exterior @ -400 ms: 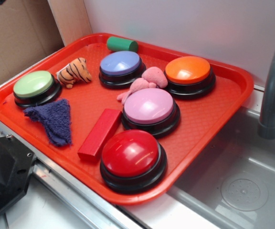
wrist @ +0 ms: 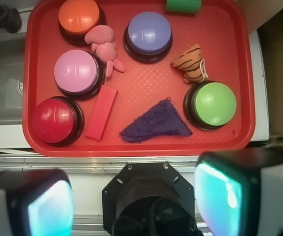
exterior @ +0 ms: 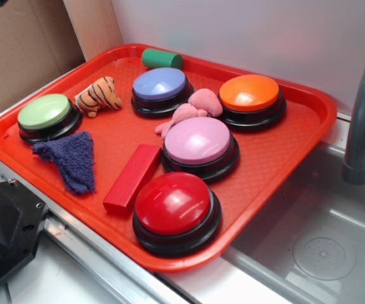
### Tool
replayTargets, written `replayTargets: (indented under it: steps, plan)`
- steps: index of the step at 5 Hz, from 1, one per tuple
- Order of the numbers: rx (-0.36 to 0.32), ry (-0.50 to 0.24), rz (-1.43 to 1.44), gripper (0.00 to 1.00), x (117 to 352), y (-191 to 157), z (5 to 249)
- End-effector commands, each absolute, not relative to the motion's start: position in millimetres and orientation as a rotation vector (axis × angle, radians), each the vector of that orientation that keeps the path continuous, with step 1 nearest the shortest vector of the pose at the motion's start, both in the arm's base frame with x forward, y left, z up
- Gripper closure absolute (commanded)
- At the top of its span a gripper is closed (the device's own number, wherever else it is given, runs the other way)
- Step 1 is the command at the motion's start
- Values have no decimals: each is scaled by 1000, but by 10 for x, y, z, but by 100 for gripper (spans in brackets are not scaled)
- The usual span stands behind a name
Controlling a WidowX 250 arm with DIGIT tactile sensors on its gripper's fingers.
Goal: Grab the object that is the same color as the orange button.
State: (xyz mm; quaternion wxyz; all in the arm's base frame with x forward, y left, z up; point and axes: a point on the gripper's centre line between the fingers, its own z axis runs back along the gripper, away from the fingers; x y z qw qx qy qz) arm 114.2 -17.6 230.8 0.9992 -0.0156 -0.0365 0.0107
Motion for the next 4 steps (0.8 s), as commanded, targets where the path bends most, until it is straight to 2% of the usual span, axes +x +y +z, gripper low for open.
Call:
replayTargets:
  steps: [1, 2, 3, 4]
  plan:
    - [-39, -116, -109, 0, 1486, 121, 2051]
    - [-22, -125, -149, 0, 1713, 345, 1854]
    - [-37, -153, -223, 0, 1870, 507, 1642]
    - [81, -136, -208, 0, 2015, 665, 1354]
